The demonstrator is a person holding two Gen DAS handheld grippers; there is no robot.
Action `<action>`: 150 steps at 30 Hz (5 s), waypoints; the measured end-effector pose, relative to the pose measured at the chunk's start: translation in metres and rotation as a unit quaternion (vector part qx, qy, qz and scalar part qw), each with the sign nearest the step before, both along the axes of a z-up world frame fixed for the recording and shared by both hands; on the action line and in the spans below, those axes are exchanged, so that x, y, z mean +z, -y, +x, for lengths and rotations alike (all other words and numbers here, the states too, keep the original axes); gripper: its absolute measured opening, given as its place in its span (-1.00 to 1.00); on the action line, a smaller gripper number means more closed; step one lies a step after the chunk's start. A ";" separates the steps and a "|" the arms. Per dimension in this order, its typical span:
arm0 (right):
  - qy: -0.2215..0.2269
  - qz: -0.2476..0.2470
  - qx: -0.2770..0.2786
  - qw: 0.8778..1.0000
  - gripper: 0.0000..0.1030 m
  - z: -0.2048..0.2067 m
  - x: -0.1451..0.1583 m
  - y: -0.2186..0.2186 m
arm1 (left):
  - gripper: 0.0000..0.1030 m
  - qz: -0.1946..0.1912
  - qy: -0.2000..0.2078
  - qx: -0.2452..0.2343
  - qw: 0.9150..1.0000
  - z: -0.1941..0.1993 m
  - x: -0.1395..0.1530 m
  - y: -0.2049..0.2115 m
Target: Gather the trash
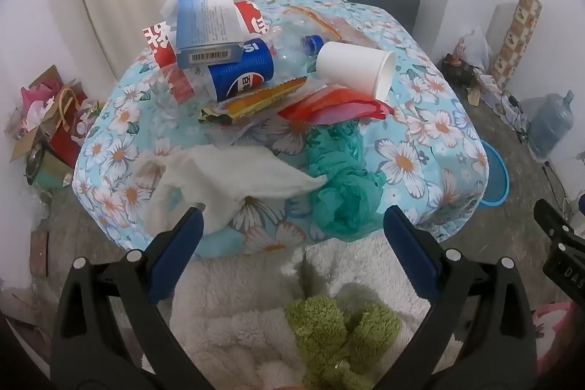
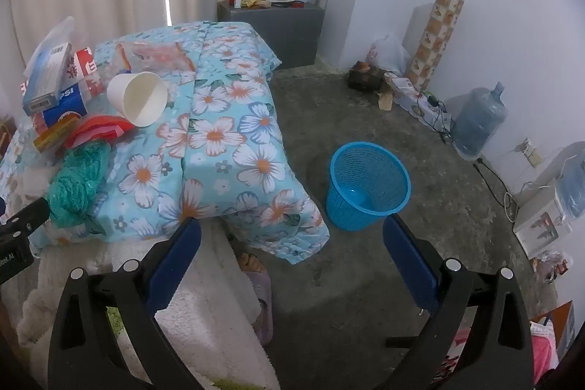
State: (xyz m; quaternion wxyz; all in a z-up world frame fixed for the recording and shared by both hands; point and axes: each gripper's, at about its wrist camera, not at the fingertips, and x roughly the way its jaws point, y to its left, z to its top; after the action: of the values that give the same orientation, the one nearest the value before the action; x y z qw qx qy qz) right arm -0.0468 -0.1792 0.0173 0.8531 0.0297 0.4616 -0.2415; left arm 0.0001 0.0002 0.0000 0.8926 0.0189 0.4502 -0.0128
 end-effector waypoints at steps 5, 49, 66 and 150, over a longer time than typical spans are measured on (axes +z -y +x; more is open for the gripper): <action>0.000 0.002 0.002 1.000 0.88 0.000 0.000 0.000 | 0.85 0.002 -0.002 -0.001 1.000 0.000 0.000 0.002; 0.003 0.004 0.004 1.000 0.88 -0.001 0.001 -0.003 | 0.84 0.000 -0.002 0.001 1.000 0.000 0.000 0.000; 0.003 0.006 0.004 1.000 0.88 -0.001 0.001 -0.004 | 0.85 0.001 -0.003 0.001 1.000 0.000 0.000 0.000; -0.079 0.533 0.119 0.834 -0.13 0.121 -0.114 -0.058 | -0.85 0.018 0.065 -0.191 0.979 0.008 -0.045 -0.079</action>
State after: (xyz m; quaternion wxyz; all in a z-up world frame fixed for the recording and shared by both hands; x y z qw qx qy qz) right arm 0.0743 -0.1209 -0.0969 0.6878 0.4051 0.5849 0.1441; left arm 0.0079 0.0788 -0.0454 0.9008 0.1212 0.3791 -0.1738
